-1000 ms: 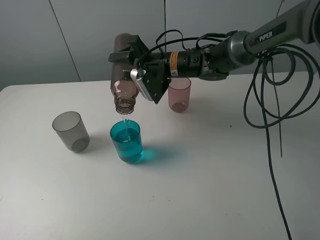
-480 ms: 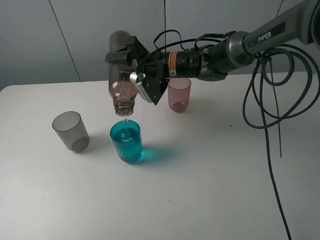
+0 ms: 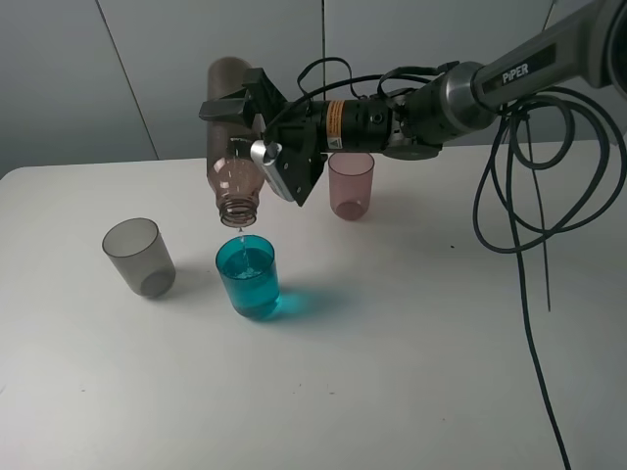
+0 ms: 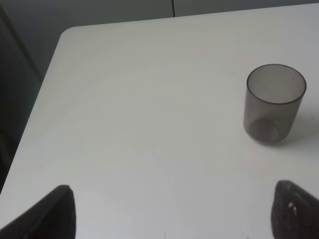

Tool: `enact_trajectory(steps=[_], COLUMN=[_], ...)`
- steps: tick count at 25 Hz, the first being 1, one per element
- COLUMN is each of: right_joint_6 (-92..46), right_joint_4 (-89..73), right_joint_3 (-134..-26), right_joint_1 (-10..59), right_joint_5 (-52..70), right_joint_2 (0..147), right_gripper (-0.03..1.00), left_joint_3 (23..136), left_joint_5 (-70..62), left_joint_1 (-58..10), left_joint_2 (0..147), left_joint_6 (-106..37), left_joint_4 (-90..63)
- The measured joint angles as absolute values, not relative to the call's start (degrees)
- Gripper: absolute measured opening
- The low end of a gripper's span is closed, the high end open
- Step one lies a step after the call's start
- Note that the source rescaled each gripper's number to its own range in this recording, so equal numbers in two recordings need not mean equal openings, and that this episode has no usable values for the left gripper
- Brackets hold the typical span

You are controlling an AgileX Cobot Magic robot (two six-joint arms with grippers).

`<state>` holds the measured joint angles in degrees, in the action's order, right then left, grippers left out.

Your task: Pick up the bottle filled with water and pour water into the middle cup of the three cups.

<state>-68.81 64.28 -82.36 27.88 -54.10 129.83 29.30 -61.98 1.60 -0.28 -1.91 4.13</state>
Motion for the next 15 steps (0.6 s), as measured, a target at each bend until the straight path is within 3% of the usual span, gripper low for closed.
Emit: enact_trajectory(steps=[15], right_joint_6=[-69.5], right_joint_4=[64.2], right_joint_3=[-82.4], right_joint_1=[28.0], right_joint_5=[-54.2], right_joint_2=[129.8], right_gripper=[0.02], left_joint_3=[29.3], left_joint_5=[-62.0], left_joint_1=[1.6], left_joint_2=[-0.3], left_joint_6=[-1.7], left_joint_4=[4.1])
